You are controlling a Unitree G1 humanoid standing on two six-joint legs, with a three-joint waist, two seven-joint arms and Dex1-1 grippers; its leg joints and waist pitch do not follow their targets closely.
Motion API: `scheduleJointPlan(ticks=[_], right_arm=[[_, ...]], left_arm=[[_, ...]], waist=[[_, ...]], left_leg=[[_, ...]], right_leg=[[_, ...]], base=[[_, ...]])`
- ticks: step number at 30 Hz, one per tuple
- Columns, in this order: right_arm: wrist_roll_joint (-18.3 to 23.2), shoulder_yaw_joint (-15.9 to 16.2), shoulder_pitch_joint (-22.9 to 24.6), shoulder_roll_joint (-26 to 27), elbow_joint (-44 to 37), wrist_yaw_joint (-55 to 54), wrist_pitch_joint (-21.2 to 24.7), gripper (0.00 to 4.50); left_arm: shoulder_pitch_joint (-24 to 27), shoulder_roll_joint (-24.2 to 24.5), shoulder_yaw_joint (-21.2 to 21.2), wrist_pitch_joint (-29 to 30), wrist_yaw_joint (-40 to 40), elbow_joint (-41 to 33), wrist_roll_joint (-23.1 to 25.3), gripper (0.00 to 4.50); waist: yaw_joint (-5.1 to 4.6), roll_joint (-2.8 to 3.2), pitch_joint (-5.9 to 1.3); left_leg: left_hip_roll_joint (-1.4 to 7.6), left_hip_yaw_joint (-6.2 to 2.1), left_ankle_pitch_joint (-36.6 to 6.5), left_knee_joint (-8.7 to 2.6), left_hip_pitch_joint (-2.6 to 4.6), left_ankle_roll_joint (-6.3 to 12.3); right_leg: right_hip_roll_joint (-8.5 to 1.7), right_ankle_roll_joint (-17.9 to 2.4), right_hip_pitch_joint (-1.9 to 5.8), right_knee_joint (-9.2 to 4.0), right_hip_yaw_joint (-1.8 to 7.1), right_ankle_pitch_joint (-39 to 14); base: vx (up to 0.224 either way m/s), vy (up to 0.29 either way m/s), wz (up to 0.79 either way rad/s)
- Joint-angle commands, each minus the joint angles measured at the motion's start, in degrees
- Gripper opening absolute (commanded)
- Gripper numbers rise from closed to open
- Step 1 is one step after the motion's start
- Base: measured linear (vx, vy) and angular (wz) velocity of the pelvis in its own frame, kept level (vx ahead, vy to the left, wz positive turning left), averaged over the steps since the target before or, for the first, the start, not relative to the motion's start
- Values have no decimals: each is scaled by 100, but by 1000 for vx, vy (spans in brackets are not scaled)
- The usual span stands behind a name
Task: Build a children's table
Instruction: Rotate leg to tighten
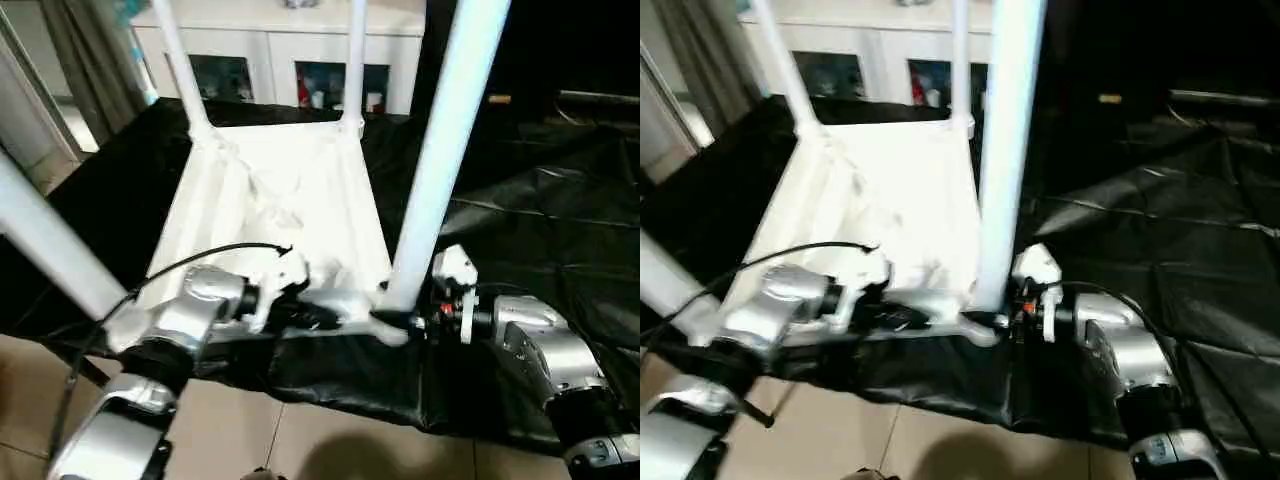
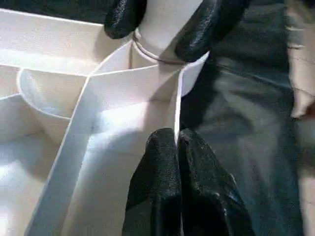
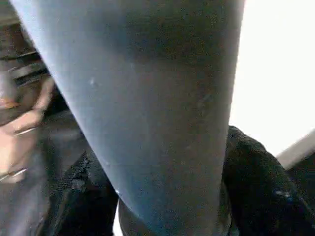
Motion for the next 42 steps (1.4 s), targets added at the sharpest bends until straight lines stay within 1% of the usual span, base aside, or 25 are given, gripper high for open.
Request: scheduleJointPlan(ticks=[1, 2, 3, 5, 6, 9, 11, 12, 13, 14, 17, 19, 21, 23, 25, 26, 27, 29, 30, 32, 34, 36, 37, 40, 42], right_arm=[[-369, 206, 135, 445, 438, -858, 154, 250], [-446, 174, 117, 546, 542, -1141, 75, 247], [-570, 67, 40, 784, 823, -1822, -48, 246], [-598, 5, -15, 912, 980, -2153, -66, 245], [-594, -94, -89, 1105, 1170, -2596, -97, 245], [-521, -309, -216, 1502, 1347, -3339, -30, 245], [-604, -240, -271, 1627, 1353, -3415, -202, 245], [-590, -248, -280, 1649, 1359, -3377, -231, 245], [-529, -287, -311, 1734, 1384, -3218, -345, 245], [-522, -291, -313, 1741, 1387, -3203, -355, 301], [-355, -343, -326, 1697, 1328, -2926, -275, 315], [-319, -131, -157, 1289, 922, -2186, -362, 343], [-263, -5, 50, 892, 510, -1548, -538, 343], [-230, 50, 174, 641, 301, -1200, -650, 343], [-142, 59, 348, 229, 51, -660, -684, 343], [-59, -6, 435, -52, -60, -323, -629, 343], [76, -180, 528, -491, -174, 123, -519, 343], [116, -249, 544, -617, -196, 231, -488, 343], [161, -328, 549, -756, -199, 330, -445, 343], [251, -473, 576, -1033, -250, 491, -357, 343], [394, -695, 579, -1344, -256, 624, -248, 343], [524, -898, 561, -1556, -202, 691, -175, 343], [604, -1032, 543, -1664, -146, 702, -151, 343], [702, -1333, 504, -1804, -61, 538, -168, 343], [695, -1481, 446, -1798, 28, 297, -242, 343]], left_arm=[[-332, -280, 204, 17, 1156, 338, 149, 0], [-383, -364, 244, 24, 1348, 407, 152, 0], [-484, -536, 281, -4, 1740, 531, 198, 0], [-519, -628, 271, -5, 1889, 563, 228, 0], [-563, -765, 256, -2, 2106, 600, 265, 0], [-647, -1006, 221, -89, 2436, 737, 318, 0], [-631, -1097, 176, -142, 2389, 717, 330, 0], [-632, -1106, 166, -158, 2378, 725, 334, 0], [-635, -1140, 127, -225, 2339, 761, 351, 0], [-636, -1143, 123, -232, 2336, 765, 352, 0], [-582, -1105, 78, -330, 2108, 746, 343, 0], [-489, -926, -22, -397, 1704, 671, 326, 0], [-451, -772, -105, -472, 1436, 679, 360, 0], [-439, -705, -121, -487, 1324, 677, 361, 0], [-423, -604, -144, -542, 1116, 677, 366, 0], [-411, -534, -158, -591, 954, 676, 363, 0], [-386, -424, -167, -666, 633, 646, 318, 0], [-376, -393, -164, -685, 522, 626, 293, 0], [-355, -350, -179, -700, 358, 581, 261, 0], [-313, -254, -241, -747, 44, 504, 241, 0], [-286, -148, -326, -836, -165, 461, 271, 0], [-272, -93, -362, -909, -252, 443, 285, 0], [-261, -72, -366, -921, -332, 421, 266, 0], [-210, -34, -397, -981, -587, 312, 193, 0], [-165, -20, -434, -1050, -736, 217, 156, 0]], waist=[[-50, -78, -283], [-66, -74, -267], [-145, -74, -216], [-191, -90, -191], [-267, -75, -183], [-354, -49, -205], [-362, -51, -210], [-374, -51, -220], [-381, -53, -235], [-376, -56, -240], [-357, -73, -252], [-345, -90, -265], [-267, -97, -283], [-224, -108, -306], [-143, -116, -332], [-117, -119, -339], [-57, -103, -364], [-18, -117, -379], [-3, -113, -378], [1, -118, -399], [18, -112, -438], [27, -106, -420], [23, -103, -397], [-1, -96, -342], [-14, -93, -330]], left_leg=[[226, -100, -1819, -492, 190, 20], [210, -108, -1964, -504, 197, -64], [194, -163, -2573, -542, 269, -316], [177, -201, -2870, -552, 294, -383], [166, -246, -3091, -574, 312, -390], [160, -275, -3248, -618, 333, -402], [156, -269, -3268, -632, 343, -359], [156, -263, -3253, -637, 336, -321], [160, -265, -3163, -657, 300, -271], [163, -260, -3111, -661, 291, -250], [166, -224, -2937, -655, 278, -150], [174, -202, -2697, -656, 241, -60], [197, -153, -2414, -620, 263, 77], [200, -121, -2033, -584, 228, 227], [212, -97, -1693, -529, 234, 416], [211, -92, -1592, -511, 237, 466], [220, -89, -1233, -462, 208, 630], [217, -82, -963, -417, 187, 765], [205, -87, -831, -394, 151, 855], [198, -92, -782, -360, 148, 902], [196, -98, -448, -303, 133, 1041], [204, -98, -446, -289, 113, 1128], [210, -90, -652, -304, 120, 1087], [227, -96, -1215, -378, 137, 815], [233, -100, -1368, -407, 152, 666]], right_leg=[[-212, -1260, 161, -426, 120, -1576], [-222, -1184, 147, -454, 120, -1833], [-247, -930, 93, -544, 106, -2779], [-253, -718, 81, -612, 84, -3320], [-257, -521, 88, -678, 65, -3655], [-218, -524, 89, -709, 28, -3389], [-211, -571, 82, -723, 40, -3178], [-215, -614, 80, -723, 51, -3062], [-216, -660, 122, -704, 53, -2864], [-213, -683, 127, -702, 59, -2752], [-220, -870, 130, -660, 86, -2329], [-215, -971, 178, -627, 84, -1976], [-218, -1011, 182, -613, 106, -1646], [-228, -1125, 212, -561, 109, -1314], [-227, -1230, 216, -533, 105, -1114], [-226, -1265, 220, -517, 107, -1018], [-231, -1398, 242, -453, 105, -566], [-223, -1486, 253, -395, 100, -156], [-224, -1557, 263, -349, 88, 76], [-222, -1617, 264, -316, 74, 217], [-204, -1690, 254, -260, 65, 612], [-198, -1716, 235, -259, 56, 586], [-205, -1706, 226, -286, 53, 268], [-224, -1597, 221, -372, 60, -623], [-234, -1536, 213, -407, 71, -891]], base=[[0, 0, 0], [-61, 3, -3], [-61, 3, -3], [-29, 9, -4], [-59, 18, -7], [-28, 10, -3], [0, 0, 0], [0, 0, 0], [0, 0, 0], [0, 0, 0], [0, 0, 0], [0, 0, 0], [0, 0, 0], [55, -16, 6], [61, -20, 6], [69, -19, 7], [69, -19, 7], [58, -11, 1], [53, -9, -1], [0, 0, 0], [0, 0, 0], [0, 0, 0], [0, 0, 0], [0, 0, 0], [0, 0, 0]])
